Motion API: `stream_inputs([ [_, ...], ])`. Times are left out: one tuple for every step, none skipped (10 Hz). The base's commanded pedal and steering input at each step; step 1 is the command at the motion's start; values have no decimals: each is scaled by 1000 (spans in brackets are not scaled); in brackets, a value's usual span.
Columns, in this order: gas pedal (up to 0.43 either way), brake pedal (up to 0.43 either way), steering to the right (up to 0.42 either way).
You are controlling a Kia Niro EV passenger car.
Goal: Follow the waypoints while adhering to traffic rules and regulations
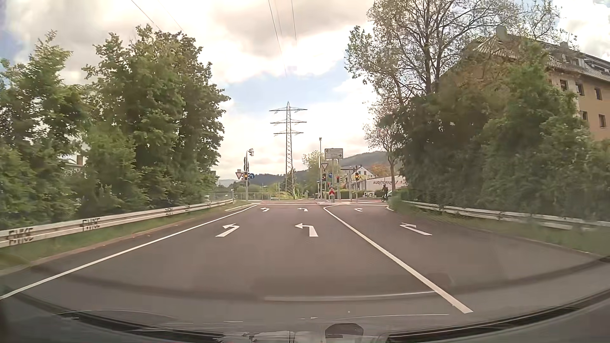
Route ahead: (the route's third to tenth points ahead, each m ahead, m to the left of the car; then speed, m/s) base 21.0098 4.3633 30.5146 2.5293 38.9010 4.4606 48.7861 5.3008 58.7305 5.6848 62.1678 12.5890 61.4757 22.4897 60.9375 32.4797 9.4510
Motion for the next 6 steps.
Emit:
stream_inputs([
  [0, 0, -9],
  [0, 6, -9],
  [0, 24, -9],
  [0, 73, -9],
  [0, 98, -9],
  [0, 122, -9],
])
